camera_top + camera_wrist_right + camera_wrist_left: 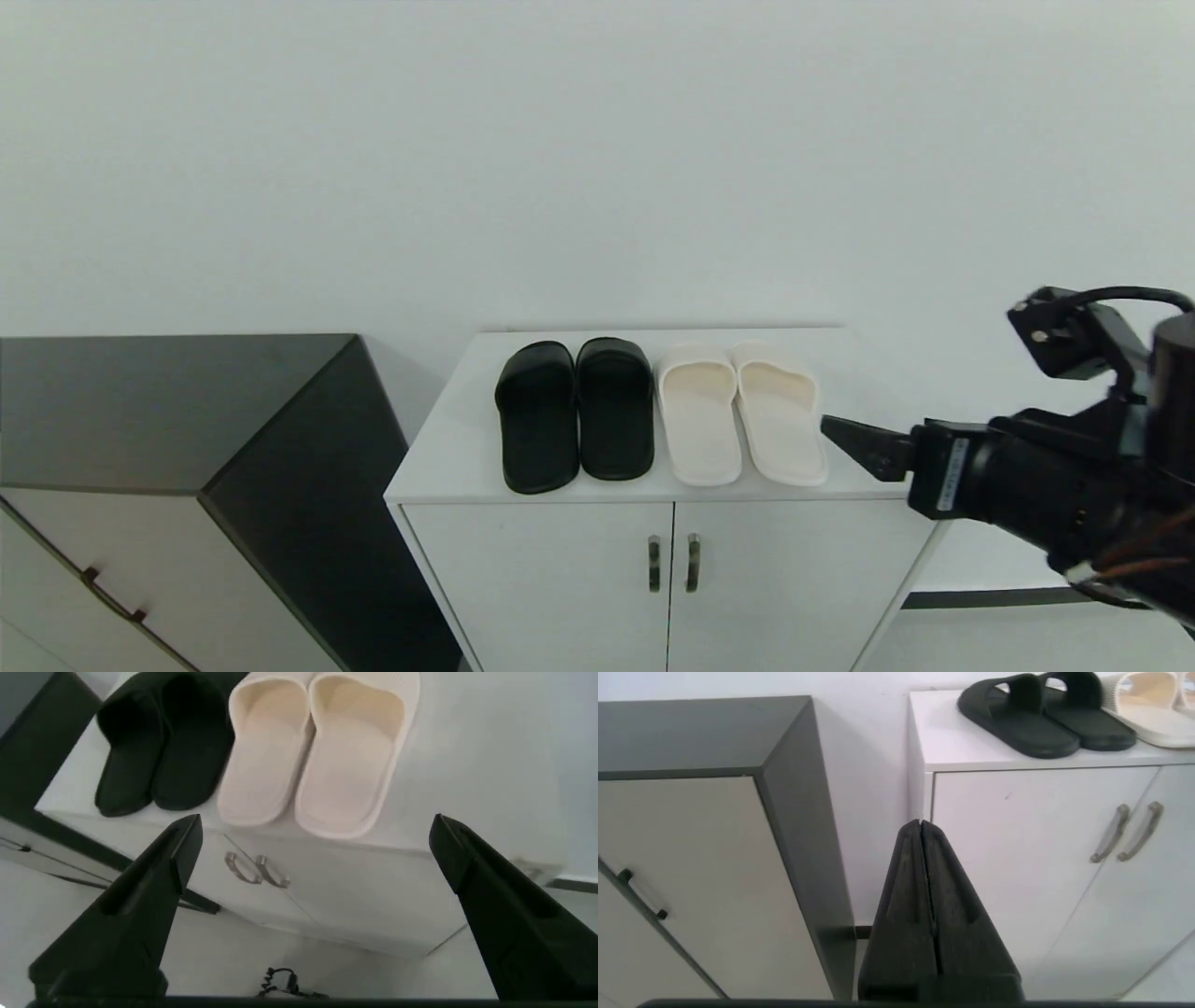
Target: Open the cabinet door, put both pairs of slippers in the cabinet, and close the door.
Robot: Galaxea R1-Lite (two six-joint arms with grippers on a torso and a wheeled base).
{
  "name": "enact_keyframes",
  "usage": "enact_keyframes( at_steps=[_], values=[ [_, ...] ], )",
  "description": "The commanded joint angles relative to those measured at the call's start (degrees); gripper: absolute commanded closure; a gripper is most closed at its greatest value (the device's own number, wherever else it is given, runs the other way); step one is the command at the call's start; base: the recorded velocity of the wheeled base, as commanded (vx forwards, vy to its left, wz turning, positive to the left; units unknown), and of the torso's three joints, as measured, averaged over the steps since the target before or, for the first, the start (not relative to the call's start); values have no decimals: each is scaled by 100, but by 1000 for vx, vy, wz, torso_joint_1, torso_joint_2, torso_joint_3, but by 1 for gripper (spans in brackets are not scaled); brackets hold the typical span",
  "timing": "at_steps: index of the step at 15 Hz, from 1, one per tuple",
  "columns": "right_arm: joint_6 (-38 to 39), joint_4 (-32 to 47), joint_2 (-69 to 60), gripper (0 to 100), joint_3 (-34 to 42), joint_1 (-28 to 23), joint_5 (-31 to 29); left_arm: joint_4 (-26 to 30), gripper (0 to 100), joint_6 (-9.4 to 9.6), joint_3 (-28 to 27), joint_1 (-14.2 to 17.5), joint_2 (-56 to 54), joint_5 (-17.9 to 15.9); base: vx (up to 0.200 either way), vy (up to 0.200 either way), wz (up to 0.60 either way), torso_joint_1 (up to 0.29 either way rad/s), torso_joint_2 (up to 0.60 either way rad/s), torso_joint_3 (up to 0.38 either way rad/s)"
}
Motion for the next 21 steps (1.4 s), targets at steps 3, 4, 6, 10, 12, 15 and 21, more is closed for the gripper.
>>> enact_keyframes(
  at_steps=[3,4,6,10,12,15,21],
  values=[
    [-6,-219,1545,0,-933,126,-306,0,100,1,0,-1,-1,3,0,0,0,0,0,0],
    [-32,-351,1826,0,-1082,126,-306,9,100,-8,0,-1,-1,3,0,0,0,0,0,0],
    [-208,-606,2309,0,-1328,56,-411,9,100,-8,0,-1,-1,-5,0,0,0,0,0,0],
    [-674,-1353,3091,0,-1776,-252,-701,9,100,-8,0,-1,-1,-5,0,0,0,0,0,0],
    [-726,-1353,3522,0,-2260,-401,-1044,9,100,-8,0,-10,-1,-5,0,0,0,0,0,0],
    [-744,-1318,3900,0,-2699,-454,-1114,9,100,-8,0,-1,-1,-5,0,0,0,0,0,0],
    [-893,-1318,4550,0,-3323,-630,-1106,9,100,-8,0,-1,-1,-5,0,0,0,0,0,0]
  ],
)
